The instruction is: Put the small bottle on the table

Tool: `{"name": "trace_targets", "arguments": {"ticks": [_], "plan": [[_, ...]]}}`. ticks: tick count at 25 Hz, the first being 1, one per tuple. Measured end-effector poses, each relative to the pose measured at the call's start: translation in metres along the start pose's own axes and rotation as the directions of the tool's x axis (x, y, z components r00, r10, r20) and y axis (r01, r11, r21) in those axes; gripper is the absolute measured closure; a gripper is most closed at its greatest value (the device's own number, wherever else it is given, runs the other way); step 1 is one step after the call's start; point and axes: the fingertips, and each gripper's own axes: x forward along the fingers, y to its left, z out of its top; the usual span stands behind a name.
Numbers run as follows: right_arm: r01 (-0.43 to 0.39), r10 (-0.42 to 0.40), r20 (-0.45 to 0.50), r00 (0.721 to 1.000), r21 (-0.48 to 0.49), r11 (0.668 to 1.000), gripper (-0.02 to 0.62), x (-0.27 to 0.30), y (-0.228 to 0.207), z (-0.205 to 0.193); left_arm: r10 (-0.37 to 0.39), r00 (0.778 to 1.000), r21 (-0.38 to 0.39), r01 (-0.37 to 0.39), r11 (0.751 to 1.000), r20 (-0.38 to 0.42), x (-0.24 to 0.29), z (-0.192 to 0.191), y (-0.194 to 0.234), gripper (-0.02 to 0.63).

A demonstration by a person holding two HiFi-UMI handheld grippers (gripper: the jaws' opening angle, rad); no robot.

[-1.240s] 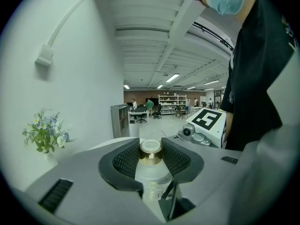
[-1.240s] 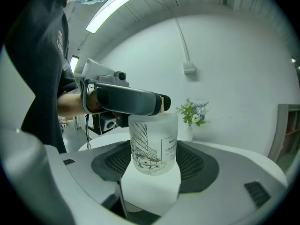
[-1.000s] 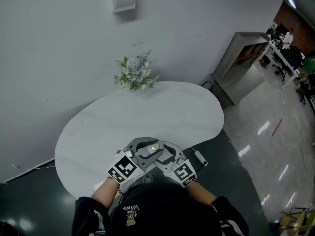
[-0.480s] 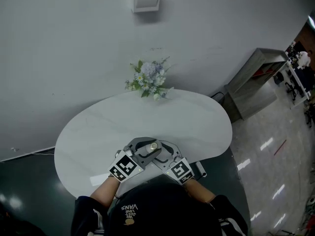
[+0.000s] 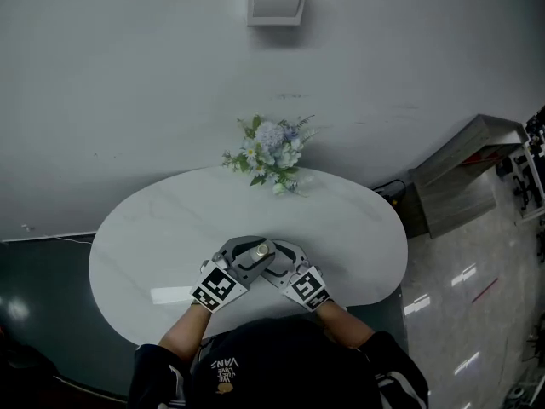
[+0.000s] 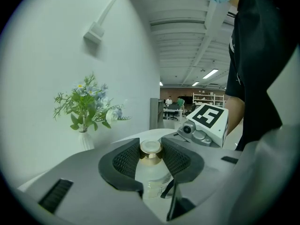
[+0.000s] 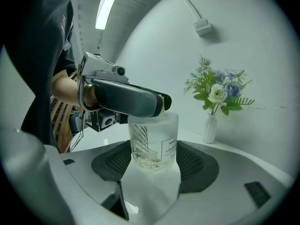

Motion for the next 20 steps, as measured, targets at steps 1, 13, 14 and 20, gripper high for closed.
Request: {"name": "trace_targets", "arguments": {"ticks": [1,13,14,20], "plan": [[-0.016,0.016,-0.002,1.000,-0.003,1.000,0.331,0.003,-0.005,-0.002,0.016,1.000,-0.006,-0.016,1.000,-0.004,0.004,-0.002,0.005,0.446],[-0.131,0.131,-0.039,0.991,-0.001,0.991,0.331,0.041,-0.060,-0.028,0.139,0.988,-0.067,-0.143,0.987,-0.061,0.049,-0.029,0.063,0.446],[-0.129,0.129,-0.039,0.991,0.002,0.992,0.331,0.043,-0.065,-0.031,0.147,0.987,-0.076,-0.151,0.986,-0.060,0.052,-0.031,0.068,0.446],[-0.081,0.082,-0.050,0.995,0.037,0.996,0.331,0.043,-0.092,-0.046,0.201,0.978,-0.131,-0.207,0.970,-0.058,0.064,-0.042,0.095,0.446]]}}
